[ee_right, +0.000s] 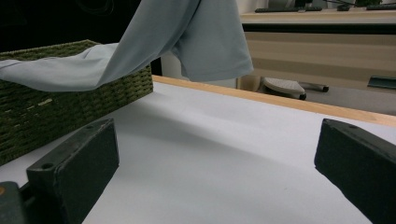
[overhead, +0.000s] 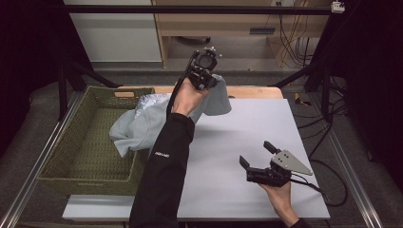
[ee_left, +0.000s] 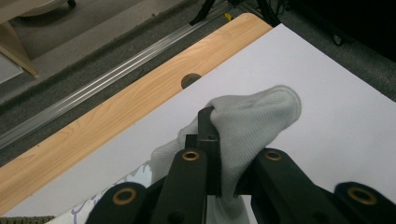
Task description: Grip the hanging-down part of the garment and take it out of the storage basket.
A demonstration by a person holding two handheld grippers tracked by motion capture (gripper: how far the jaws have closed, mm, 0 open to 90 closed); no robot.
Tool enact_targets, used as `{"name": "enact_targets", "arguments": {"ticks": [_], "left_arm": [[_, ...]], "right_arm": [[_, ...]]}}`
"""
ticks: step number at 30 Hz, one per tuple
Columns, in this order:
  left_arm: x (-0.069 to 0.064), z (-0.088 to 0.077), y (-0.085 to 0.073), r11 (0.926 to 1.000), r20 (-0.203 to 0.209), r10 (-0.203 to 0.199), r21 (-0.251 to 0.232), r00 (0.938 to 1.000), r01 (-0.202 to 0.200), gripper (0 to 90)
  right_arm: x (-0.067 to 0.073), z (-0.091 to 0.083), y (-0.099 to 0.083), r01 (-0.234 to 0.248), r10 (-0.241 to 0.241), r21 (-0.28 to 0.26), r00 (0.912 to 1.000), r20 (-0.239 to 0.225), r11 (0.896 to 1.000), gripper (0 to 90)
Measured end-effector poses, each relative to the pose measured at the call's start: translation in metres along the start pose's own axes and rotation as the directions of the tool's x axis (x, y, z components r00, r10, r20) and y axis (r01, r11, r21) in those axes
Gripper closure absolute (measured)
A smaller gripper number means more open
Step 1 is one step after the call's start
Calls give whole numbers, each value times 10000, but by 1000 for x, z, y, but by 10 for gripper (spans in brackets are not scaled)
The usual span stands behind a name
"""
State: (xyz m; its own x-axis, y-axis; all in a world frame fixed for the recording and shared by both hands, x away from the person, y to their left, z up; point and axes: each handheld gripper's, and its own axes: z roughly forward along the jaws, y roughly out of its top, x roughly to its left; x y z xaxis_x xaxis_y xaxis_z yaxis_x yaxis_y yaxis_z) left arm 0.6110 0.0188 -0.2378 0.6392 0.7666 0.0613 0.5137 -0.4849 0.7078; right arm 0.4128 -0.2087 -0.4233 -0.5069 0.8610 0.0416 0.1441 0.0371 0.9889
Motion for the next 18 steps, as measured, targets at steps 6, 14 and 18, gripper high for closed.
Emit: {"name": "enact_targets", "arguments": {"ticks": [6, 14, 18], "left_arm": [[-1, -2, 1, 10000, 11, 22, -1, 10000, -22, 845], [1, -4, 0, 10000, 4, 21, -34, 10000, -21, 845], [1, -6, -1, 10000, -3, 29, -36, 10000, -29, 845]], "right_arm": [[-2, -2, 3, -34, 34, 0, 10000, -8, 10000, 3], [-3, 7, 5, -201, 202, 36, 9997, -147, 9998, 3], [-1, 11, 9, -178, 178, 2, 9995, -248, 9998, 3]]}}
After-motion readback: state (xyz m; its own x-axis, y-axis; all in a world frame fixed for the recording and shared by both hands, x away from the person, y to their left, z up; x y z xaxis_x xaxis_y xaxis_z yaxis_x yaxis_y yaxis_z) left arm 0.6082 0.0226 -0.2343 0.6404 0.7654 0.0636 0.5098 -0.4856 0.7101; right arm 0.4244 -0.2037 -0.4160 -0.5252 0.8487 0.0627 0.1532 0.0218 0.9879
